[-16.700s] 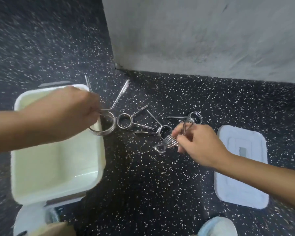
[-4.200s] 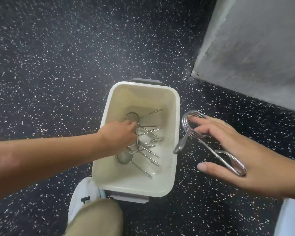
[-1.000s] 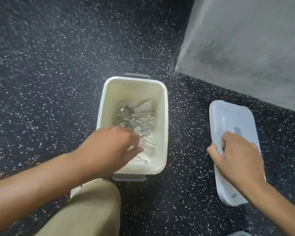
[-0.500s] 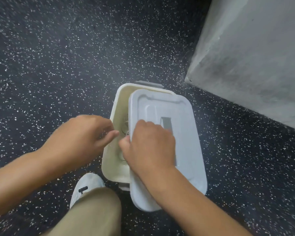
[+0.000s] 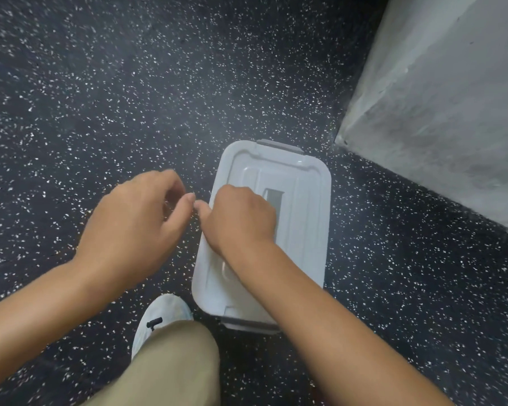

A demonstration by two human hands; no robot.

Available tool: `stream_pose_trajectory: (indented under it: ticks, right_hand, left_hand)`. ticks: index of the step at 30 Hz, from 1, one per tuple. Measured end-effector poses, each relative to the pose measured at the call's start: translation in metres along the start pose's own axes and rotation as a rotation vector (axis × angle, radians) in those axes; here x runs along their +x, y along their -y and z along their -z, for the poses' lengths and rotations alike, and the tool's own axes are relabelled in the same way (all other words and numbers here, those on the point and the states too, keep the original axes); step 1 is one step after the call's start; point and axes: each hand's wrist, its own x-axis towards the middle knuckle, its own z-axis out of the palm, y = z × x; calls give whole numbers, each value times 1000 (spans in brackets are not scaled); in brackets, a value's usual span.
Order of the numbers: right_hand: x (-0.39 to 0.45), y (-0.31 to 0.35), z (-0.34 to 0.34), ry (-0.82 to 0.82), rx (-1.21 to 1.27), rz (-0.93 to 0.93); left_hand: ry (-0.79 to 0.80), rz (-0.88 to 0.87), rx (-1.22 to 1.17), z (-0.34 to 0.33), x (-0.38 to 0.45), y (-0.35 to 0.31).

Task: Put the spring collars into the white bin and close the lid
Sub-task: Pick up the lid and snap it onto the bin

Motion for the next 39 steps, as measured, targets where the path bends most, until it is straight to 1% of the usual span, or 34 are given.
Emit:
stream_pose_trajectory:
  ticks: [4, 6, 9, 10, 13, 14, 16, 19, 24, 27, 33, 39]
  right_hand:
    - [11, -26, 14, -123, -46, 17]
    - [23, -47, 19, -212, -40, 30]
    - [48, -81, 21, -329, -54, 103]
    - [57, -91, 21, -326, -83, 119]
    - [80, -113, 17, -224, -156, 97]
    - [86, -118, 16, -200, -193, 89]
    - [93, -123, 13, -166, -225, 94]
    - [95, -126, 9, -129, -195, 110]
    - [94, -126, 6, -165, -166, 102]
    - [93, -127, 2, -198, -118, 112]
    - [87, -131, -4, -389, 9, 158]
    - [84, -132, -8, -548, 0, 183]
  left_hand:
    - [0, -83, -77, -8, -16, -4]
    - [50, -187, -58, -16, -27, -8]
    - [169, -376, 19, -34, -40, -11]
    - [215, -453, 45, -42, -43, -11]
    - [407, -669, 165, -66, -52, -7]
    - [463, -716, 224, -72, -54, -5]
    - [511, -780, 328, -82, -56, -2]
    - [498, -811, 388, -93, -59, -3]
    - [413, -808, 363, -103, -60, 2]
    - [431, -833, 333, -101, -59, 4]
    - [438, -852, 294, -97, -57, 5]
    - [447, -856, 321, -97, -54, 5]
